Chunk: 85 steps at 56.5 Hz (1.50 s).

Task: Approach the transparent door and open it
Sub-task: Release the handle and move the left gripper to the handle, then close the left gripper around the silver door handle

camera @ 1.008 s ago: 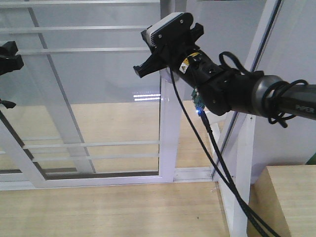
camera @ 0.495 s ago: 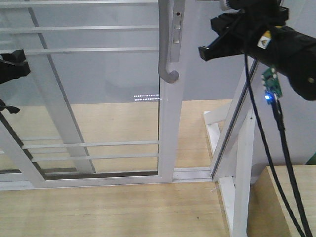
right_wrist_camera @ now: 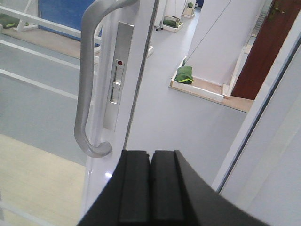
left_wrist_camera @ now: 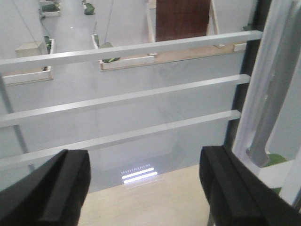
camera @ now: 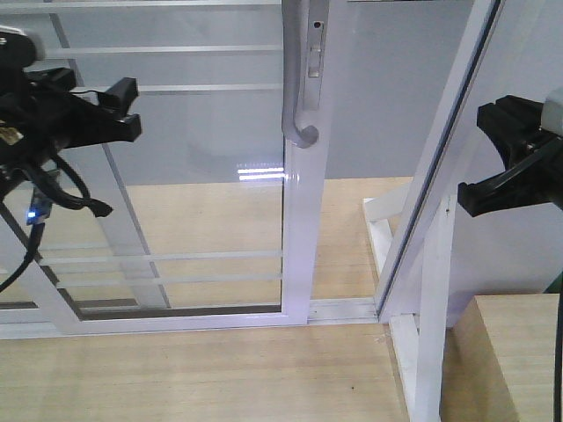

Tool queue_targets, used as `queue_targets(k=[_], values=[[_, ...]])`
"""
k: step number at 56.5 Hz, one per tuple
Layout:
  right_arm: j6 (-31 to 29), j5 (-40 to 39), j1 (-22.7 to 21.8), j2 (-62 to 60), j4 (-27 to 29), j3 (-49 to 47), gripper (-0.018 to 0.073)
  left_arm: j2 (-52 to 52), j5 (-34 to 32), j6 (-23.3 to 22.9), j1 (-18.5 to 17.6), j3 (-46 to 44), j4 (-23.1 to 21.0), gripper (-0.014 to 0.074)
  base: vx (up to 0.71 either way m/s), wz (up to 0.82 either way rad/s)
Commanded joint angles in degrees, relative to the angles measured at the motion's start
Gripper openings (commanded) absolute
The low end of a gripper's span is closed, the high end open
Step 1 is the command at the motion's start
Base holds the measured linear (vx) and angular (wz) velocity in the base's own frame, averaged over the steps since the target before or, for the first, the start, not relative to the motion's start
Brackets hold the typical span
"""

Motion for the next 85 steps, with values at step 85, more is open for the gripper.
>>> queue_targets(k=[85], values=[[-3.7, -3.5, -0.3, 0.8, -0.1, -1.4, -0.0006, 40.6, -9.4, -11.6, -13.4, -47.7, 4.9, 0.0586, 0.0, 0.0]])
